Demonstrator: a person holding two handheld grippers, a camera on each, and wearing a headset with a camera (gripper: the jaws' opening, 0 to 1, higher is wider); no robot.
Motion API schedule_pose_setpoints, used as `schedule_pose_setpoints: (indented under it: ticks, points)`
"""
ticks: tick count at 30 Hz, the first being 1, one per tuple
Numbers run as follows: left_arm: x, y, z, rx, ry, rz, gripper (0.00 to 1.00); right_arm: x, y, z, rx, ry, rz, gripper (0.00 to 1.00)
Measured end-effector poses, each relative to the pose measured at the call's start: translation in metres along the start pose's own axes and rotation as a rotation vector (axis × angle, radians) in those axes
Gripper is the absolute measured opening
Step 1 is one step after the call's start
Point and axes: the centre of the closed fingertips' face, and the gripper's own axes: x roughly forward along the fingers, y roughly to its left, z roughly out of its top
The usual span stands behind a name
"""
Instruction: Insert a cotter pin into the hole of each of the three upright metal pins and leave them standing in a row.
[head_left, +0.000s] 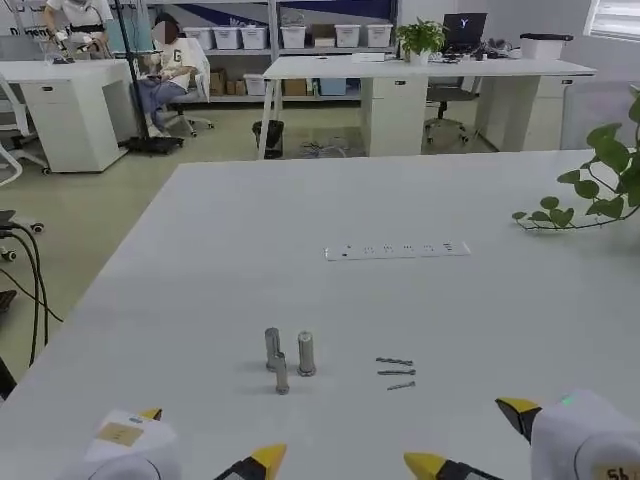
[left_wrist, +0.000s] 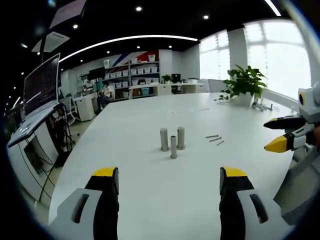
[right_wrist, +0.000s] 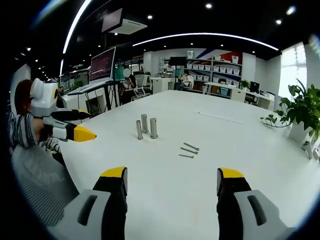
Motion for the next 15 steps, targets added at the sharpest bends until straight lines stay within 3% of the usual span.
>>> schedule_pose_setpoints:
  ticks: [15]
  points:
    - [-0.0011,0.0014,-0.0002,0.004,0.002,0.006,0.80,-0.0008,0.0006,0.0027,0.005,-0.016,0.001,0.70]
